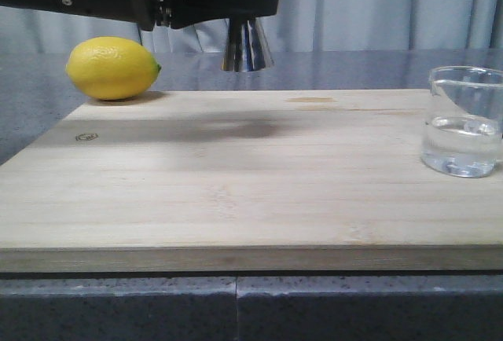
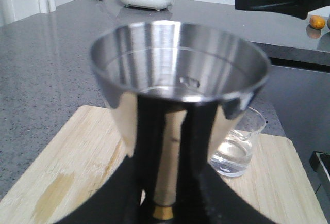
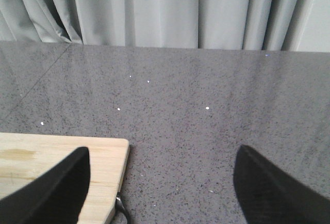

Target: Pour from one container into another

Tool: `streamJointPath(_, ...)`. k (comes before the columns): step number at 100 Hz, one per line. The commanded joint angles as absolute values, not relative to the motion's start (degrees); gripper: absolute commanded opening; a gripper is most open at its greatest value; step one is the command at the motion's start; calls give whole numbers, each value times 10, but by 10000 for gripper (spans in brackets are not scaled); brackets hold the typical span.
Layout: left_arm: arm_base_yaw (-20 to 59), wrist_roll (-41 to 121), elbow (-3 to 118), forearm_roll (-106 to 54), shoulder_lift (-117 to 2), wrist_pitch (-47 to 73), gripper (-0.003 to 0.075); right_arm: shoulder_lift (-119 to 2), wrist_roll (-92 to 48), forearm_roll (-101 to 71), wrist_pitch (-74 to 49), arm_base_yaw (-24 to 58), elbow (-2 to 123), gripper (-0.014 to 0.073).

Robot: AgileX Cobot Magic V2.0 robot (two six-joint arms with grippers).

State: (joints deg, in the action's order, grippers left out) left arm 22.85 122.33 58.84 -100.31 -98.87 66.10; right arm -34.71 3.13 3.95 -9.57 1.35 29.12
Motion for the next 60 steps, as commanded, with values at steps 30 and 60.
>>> streamJointPath(30,233,1216,606,-1039,-957,701,-19,-216,29,-10,-163,15,266,500)
streamJointPath(60,233,1216,606,-1039,-957,701,-19,-168,-68,-49,-235,15,233,500)
